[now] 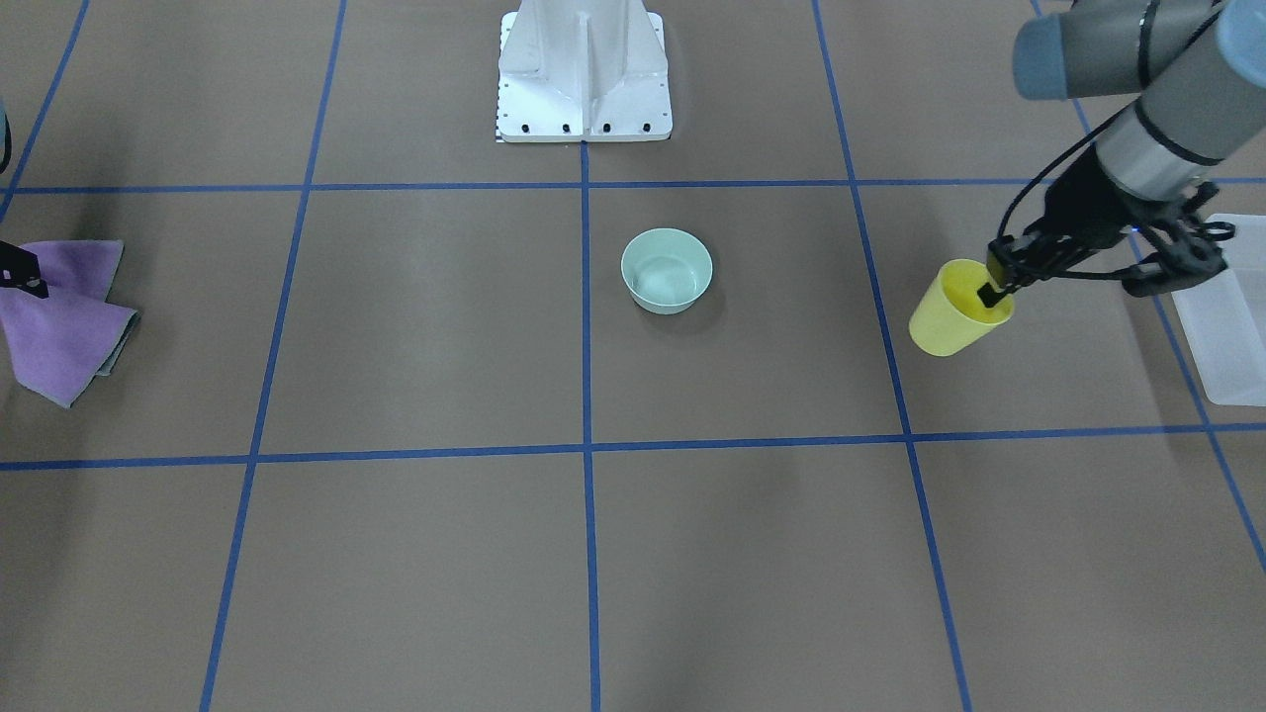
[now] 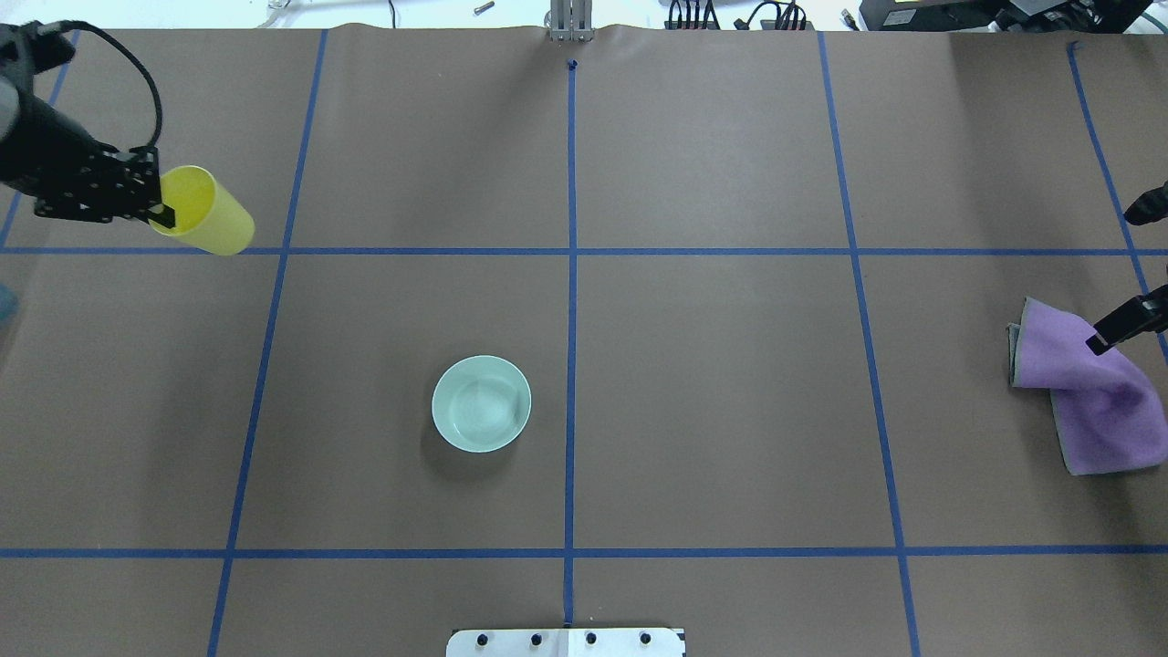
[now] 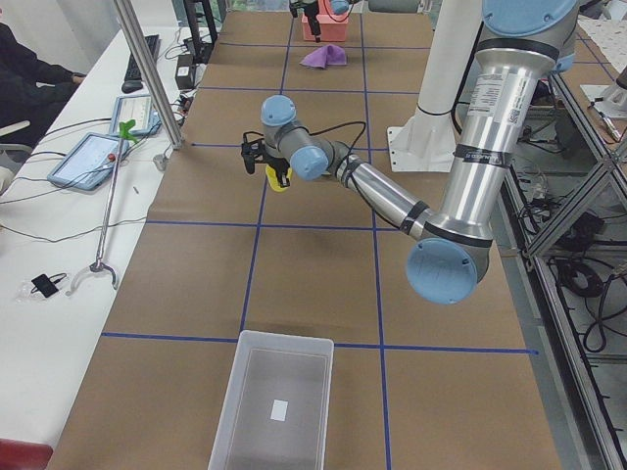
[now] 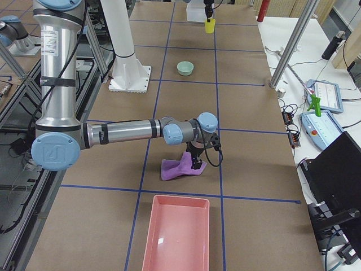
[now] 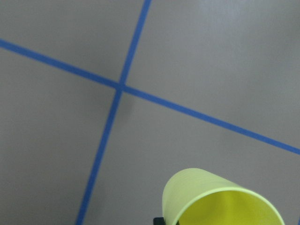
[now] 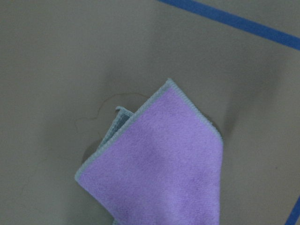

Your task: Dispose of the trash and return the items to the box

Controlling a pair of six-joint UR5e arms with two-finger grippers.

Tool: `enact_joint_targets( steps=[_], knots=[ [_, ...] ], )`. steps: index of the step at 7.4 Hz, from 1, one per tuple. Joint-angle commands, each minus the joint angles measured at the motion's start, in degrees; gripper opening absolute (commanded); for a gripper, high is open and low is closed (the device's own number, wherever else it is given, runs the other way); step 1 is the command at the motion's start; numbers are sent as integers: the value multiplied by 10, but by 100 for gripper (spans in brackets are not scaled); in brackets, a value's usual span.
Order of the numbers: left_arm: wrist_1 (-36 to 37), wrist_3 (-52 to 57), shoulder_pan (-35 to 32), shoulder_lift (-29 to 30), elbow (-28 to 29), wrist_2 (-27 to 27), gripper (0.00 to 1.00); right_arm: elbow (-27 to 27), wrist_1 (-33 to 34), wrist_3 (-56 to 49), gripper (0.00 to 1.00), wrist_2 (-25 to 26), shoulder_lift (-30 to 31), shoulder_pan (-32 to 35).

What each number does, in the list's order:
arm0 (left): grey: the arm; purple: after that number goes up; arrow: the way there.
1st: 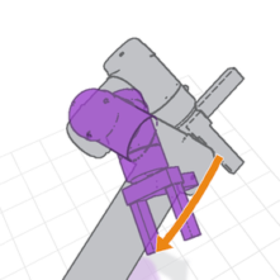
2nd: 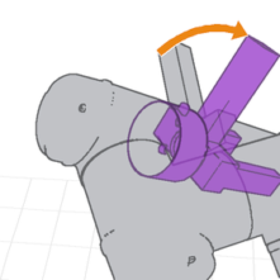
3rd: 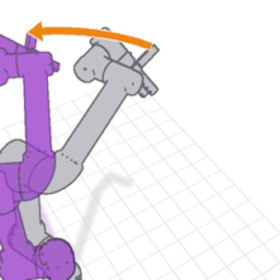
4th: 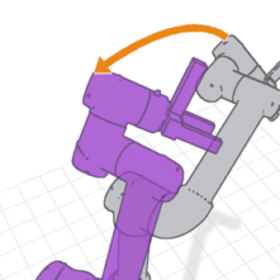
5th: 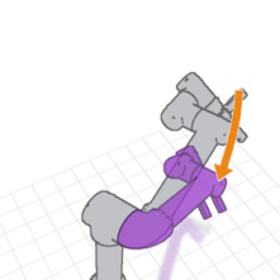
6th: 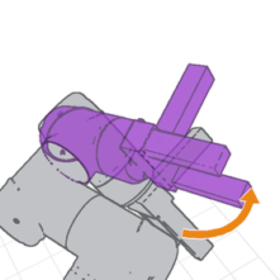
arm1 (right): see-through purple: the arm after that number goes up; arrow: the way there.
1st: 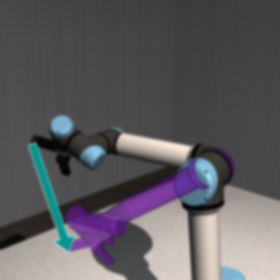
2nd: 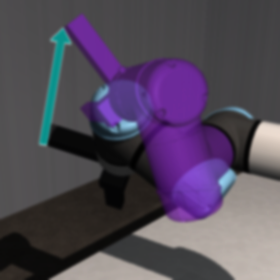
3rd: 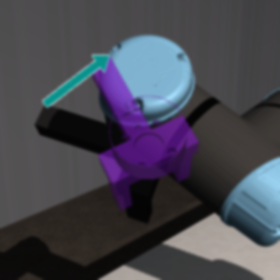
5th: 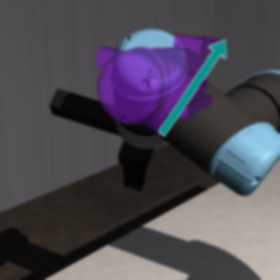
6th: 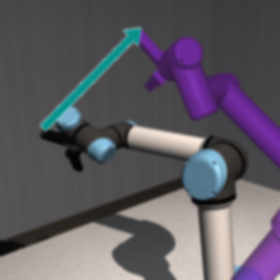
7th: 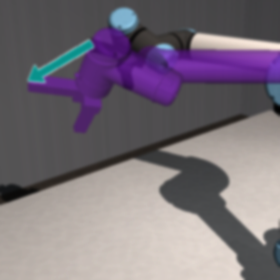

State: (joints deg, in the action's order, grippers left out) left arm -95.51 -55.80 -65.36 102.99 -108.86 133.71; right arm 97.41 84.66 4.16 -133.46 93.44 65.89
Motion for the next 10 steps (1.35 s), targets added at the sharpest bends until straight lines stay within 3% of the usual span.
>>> enact_joint_targets(
  steps=[1, 2, 4, 5, 6, 7, 10],
  knots=[
    [128, 219, -111, 14, 23, 11, 0, -8, -5, 0, 100, 31, 7, -31],
    [165, 296, -148, 39, 56, 11, 0, -8, -6, -6, 100, 34, 23, -31],
    [170, 400, -202, 51, 111, 11, 0, -8, -5, -6, 100, 36, 41, -31],
    [170, 404, -206, 57, 123, 9, 0, -7, -5, -6, 69, 34, 46, -31],
    [170, 417, -212, 57, 127, 5, 0, -7, -6, -6, 5, 36, 46, -33],
    [170, 461, -236, 57, 148, 4, 0, -7, -6, -6, 0, 41, 46, -40],
    [151, 586, -280, 50, 243, 6, 0, 7, -5, -3, 0, 30, 44, -38]
  ],
)
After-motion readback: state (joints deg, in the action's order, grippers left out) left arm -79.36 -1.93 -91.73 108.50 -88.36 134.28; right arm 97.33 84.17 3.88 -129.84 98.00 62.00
